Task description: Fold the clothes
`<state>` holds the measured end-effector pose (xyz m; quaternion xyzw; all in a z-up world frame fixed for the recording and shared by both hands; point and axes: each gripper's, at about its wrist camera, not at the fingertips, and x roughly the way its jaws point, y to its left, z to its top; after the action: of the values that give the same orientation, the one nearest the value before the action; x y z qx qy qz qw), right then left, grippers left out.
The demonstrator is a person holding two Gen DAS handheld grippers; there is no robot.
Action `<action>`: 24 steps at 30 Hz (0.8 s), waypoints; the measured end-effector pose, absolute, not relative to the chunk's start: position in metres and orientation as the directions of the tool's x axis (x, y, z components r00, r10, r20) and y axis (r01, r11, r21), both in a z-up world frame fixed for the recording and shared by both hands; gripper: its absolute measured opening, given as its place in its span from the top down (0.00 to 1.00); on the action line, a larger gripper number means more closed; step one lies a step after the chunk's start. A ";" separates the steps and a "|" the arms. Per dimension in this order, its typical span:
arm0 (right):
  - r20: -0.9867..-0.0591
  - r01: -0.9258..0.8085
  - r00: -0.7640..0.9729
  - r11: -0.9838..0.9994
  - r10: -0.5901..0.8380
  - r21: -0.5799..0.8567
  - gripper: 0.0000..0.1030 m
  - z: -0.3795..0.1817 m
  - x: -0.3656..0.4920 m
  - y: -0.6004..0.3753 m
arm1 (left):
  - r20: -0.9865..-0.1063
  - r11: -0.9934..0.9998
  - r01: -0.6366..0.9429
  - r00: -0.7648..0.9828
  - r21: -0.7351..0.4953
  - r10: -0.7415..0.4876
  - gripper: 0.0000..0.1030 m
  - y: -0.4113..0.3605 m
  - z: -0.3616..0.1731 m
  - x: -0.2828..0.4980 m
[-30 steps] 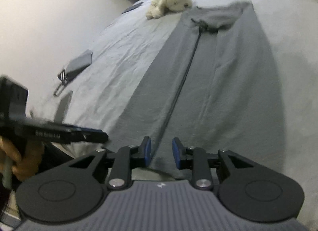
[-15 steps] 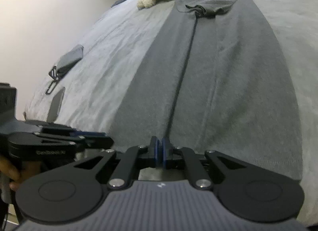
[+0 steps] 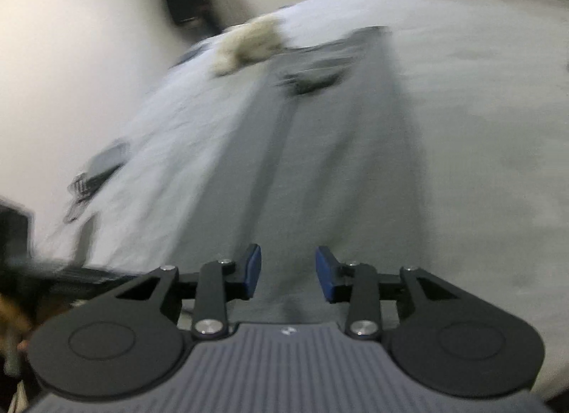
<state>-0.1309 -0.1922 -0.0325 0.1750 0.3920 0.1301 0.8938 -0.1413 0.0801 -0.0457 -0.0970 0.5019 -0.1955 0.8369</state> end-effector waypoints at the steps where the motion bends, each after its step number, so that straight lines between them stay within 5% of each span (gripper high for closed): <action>1: -0.664 -0.062 0.665 0.911 0.341 0.407 0.62 -0.034 -0.131 -0.203 | -0.801 0.904 0.227 0.420 -0.362 -0.426 0.74 0.080 -0.047 -0.141; 15: -0.730 0.056 0.636 0.929 0.249 0.365 0.56 -0.056 -0.147 -0.238 | -0.811 0.938 0.210 0.473 -0.277 -0.345 0.72 0.056 -0.051 -0.145; 24: -0.774 -0.018 0.619 0.987 0.135 0.158 0.63 -0.059 -0.155 -0.212 | -0.824 0.972 0.165 0.520 -0.165 -0.228 0.71 0.031 -0.052 -0.150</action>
<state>-0.1553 -0.2124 -0.0594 0.0673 0.4346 0.0426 0.8971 -0.1495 0.0307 -0.0524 -0.0328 0.4770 -0.1127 0.8710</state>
